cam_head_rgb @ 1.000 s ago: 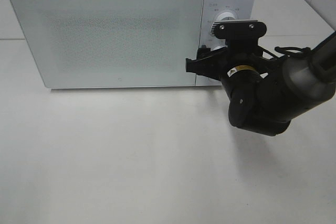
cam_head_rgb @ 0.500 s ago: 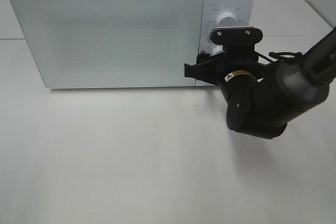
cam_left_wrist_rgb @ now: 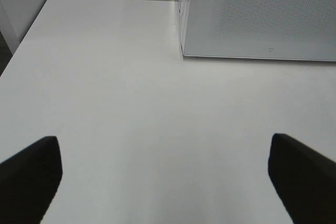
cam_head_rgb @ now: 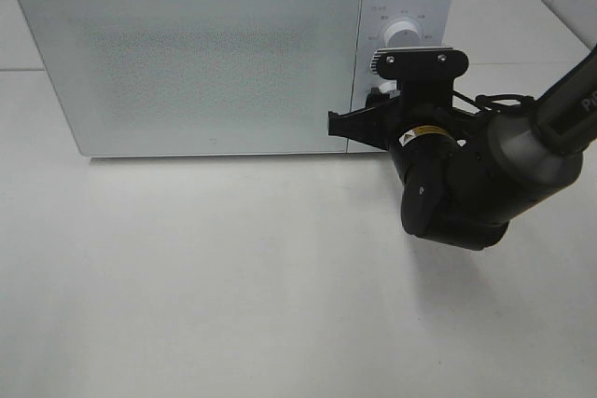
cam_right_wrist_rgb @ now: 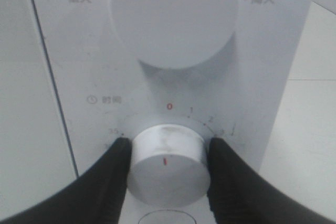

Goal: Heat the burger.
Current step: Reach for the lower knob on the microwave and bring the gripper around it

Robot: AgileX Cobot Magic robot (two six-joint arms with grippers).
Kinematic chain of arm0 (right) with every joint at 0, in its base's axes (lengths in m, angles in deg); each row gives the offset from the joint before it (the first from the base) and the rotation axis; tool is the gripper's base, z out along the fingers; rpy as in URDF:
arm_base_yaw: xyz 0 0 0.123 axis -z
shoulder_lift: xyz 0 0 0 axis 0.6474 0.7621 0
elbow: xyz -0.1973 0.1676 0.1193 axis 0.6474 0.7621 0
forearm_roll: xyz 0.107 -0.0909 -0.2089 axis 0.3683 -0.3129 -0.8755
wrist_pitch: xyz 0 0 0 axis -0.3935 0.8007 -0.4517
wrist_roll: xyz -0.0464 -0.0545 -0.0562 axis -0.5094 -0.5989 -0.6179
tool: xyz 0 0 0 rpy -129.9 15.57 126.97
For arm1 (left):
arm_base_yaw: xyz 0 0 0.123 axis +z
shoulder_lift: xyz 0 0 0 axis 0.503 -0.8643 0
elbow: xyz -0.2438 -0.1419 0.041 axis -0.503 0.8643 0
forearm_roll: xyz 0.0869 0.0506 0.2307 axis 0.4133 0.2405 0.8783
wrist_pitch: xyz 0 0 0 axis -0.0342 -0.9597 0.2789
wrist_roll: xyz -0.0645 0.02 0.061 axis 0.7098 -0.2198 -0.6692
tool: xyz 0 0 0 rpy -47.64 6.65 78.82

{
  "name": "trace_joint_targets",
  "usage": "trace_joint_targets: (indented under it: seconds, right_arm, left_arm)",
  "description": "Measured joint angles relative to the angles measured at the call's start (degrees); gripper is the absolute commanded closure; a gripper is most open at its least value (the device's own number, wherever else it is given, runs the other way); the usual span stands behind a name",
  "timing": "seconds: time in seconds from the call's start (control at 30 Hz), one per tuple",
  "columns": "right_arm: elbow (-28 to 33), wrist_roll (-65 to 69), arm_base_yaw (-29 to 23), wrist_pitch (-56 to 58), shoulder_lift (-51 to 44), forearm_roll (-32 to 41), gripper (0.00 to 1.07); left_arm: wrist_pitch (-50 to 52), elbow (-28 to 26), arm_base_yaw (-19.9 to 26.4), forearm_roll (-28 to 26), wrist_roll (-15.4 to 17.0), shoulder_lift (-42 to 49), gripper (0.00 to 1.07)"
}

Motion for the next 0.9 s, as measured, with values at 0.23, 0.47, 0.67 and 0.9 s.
trace_joint_targets:
  seconds: [0.23, 0.47, 0.67, 0.9]
  right_arm:
    - [0.0, 0.2, 0.0, 0.0, 0.0, 0.0, 1.07]
    - [0.1, 5.0, -0.1, 0.0, 0.0, -0.2, 1.07]
    - [0.3, 13.8, 0.0, -0.3, 0.0, -1.3, 1.07]
    - [1.0, 42.4, 0.2, -1.0, 0.1, -3.8, 1.07]
  left_arm:
    - [0.0, 0.0, 0.0, 0.0, 0.0, 0.0, 0.06]
    - [0.0, 0.0, 0.0, 0.0, 0.0, 0.0, 0.06]
    - [0.0, 0.0, 0.0, 0.0, 0.0, 0.0, 0.06]
    - [0.0, 0.0, 0.0, 0.0, 0.0, 0.0, 0.06]
